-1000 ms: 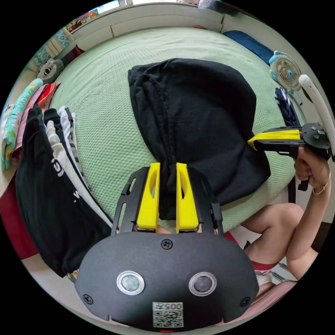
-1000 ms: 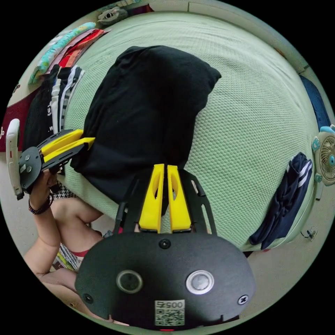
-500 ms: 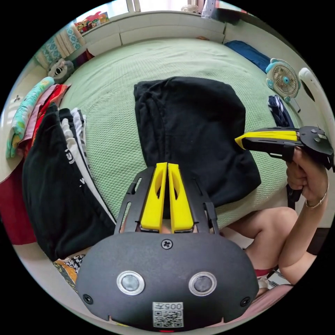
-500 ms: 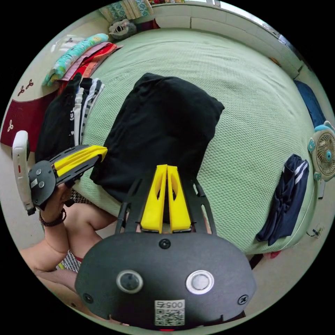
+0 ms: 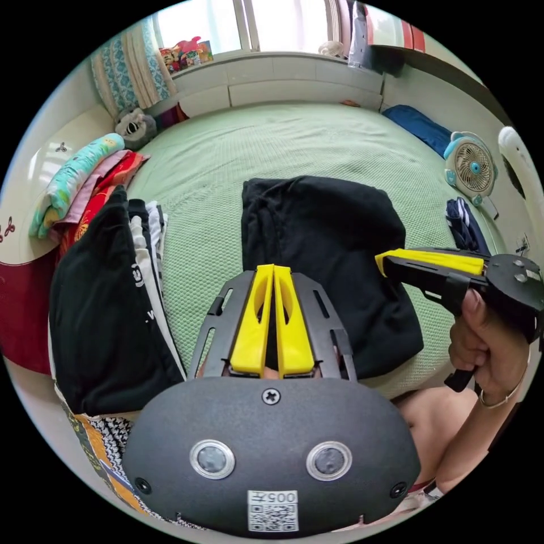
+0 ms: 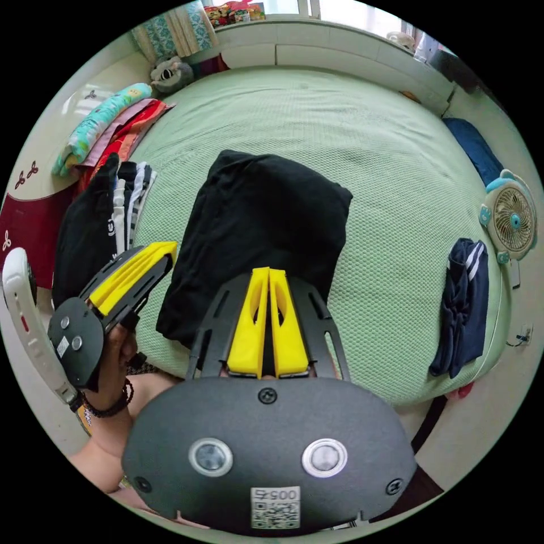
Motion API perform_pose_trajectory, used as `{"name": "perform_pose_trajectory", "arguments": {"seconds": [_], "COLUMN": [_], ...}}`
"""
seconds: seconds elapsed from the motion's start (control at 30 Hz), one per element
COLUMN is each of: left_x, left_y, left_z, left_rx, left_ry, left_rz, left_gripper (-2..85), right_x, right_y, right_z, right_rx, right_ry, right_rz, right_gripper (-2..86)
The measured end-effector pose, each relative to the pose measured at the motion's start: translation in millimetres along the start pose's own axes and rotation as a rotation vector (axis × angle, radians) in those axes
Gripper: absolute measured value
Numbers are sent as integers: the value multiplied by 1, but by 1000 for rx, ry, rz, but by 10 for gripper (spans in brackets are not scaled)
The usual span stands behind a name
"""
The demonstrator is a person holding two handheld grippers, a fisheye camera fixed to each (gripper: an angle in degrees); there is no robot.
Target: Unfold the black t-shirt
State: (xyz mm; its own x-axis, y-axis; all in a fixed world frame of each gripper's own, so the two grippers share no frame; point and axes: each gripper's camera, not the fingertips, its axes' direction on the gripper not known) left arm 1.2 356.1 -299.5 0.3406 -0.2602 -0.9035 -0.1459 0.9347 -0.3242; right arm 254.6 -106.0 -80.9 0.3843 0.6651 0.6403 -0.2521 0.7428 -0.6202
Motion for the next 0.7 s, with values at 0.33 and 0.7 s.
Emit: {"name": "perform_pose_trajectory", "arguments": {"seconds": [0.33, 0.7], "left_x": [-15, -10], "left_y": [29, 53], "left_z": [-39, -66], "left_rx": [216, 268], "left_ry": [-33, -146], "left_rz": [-97, 18], "left_gripper": [-4, -3], "right_x": [-37, -30], "right_y": [41, 71], "right_z": [-26, -36], "right_rx": [204, 224], "right_ry": [107, 122], "right_rz": [-79, 24], "right_gripper": [-11, -11]}}
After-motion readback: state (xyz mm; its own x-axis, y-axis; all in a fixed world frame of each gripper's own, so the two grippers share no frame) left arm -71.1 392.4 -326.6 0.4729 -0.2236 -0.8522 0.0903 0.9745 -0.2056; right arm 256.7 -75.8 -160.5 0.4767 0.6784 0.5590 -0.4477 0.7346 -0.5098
